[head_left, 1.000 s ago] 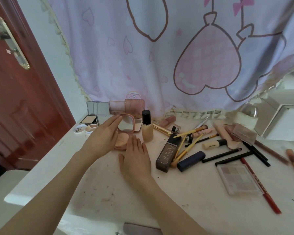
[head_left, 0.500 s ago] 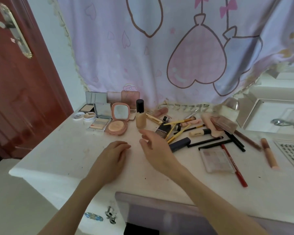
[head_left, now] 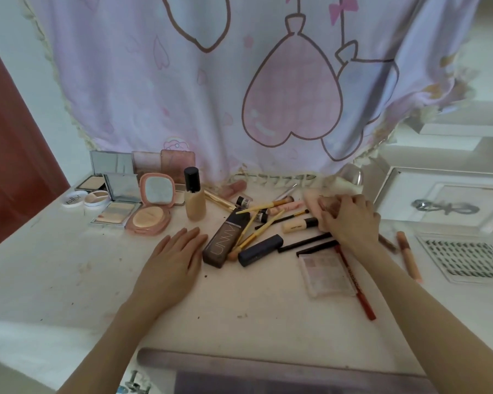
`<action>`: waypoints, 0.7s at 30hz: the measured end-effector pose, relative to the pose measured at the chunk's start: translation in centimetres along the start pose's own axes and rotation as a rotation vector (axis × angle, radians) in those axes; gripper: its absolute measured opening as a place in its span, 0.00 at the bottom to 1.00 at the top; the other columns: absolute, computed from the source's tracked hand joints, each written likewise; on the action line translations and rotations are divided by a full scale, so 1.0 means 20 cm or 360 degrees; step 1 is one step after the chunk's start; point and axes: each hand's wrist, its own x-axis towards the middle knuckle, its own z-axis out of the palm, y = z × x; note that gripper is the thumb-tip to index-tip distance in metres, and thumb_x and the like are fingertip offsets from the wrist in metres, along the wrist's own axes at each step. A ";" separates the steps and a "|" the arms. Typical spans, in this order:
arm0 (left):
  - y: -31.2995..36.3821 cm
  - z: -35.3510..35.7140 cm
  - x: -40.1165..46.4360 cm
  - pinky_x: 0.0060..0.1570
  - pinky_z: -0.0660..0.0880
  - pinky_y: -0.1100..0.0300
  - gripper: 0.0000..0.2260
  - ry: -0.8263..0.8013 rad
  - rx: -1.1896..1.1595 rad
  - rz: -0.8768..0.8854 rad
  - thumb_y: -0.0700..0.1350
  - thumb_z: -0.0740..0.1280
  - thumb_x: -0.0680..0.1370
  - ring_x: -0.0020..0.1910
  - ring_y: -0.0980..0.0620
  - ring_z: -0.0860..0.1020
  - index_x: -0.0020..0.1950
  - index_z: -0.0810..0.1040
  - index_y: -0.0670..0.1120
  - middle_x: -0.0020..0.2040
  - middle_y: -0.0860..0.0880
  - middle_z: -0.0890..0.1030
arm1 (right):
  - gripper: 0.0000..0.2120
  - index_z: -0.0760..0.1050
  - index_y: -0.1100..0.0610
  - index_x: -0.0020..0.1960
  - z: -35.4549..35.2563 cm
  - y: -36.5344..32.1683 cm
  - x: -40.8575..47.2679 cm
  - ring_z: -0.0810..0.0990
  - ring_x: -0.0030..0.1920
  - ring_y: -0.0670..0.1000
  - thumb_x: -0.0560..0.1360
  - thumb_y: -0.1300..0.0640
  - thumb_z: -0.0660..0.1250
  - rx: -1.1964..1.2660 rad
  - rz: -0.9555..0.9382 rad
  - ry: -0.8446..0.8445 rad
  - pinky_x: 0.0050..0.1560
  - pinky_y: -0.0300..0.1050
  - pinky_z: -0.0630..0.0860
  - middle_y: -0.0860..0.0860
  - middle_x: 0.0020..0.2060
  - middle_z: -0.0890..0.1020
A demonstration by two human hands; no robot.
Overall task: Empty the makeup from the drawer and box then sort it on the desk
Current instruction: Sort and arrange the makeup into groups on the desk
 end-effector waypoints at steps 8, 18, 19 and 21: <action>0.01 0.00 -0.01 0.71 0.48 0.60 0.33 -0.0008 -0.0001 -0.0010 0.60 0.37 0.72 0.73 0.55 0.57 0.72 0.63 0.54 0.73 0.54 0.62 | 0.25 0.64 0.62 0.67 0.01 0.03 0.05 0.63 0.67 0.63 0.76 0.49 0.59 0.0091 0.0095 -0.0192 0.65 0.59 0.62 0.63 0.65 0.66; 0.03 -0.02 -0.01 0.71 0.46 0.60 0.26 -0.0091 0.0038 -0.0042 0.55 0.41 0.75 0.74 0.57 0.53 0.73 0.58 0.56 0.75 0.56 0.58 | 0.24 0.66 0.58 0.66 0.04 0.09 0.05 0.62 0.66 0.62 0.77 0.44 0.58 -0.0034 0.0014 -0.0118 0.62 0.61 0.61 0.62 0.65 0.68; 0.03 -0.02 0.00 0.71 0.46 0.60 0.25 -0.0092 0.0036 -0.0044 0.55 0.41 0.77 0.74 0.57 0.53 0.73 0.58 0.56 0.75 0.56 0.58 | 0.24 0.66 0.57 0.67 0.04 0.09 0.05 0.62 0.66 0.62 0.77 0.43 0.58 0.0016 -0.0002 -0.0069 0.63 0.60 0.61 0.61 0.64 0.69; 0.03 -0.03 -0.01 0.71 0.46 0.60 0.24 -0.0089 0.0021 -0.0041 0.55 0.41 0.77 0.74 0.57 0.53 0.73 0.58 0.56 0.75 0.56 0.58 | 0.23 0.68 0.55 0.67 0.03 0.08 0.03 0.65 0.64 0.63 0.78 0.43 0.58 0.0147 -0.0072 0.0042 0.63 0.59 0.61 0.62 0.62 0.71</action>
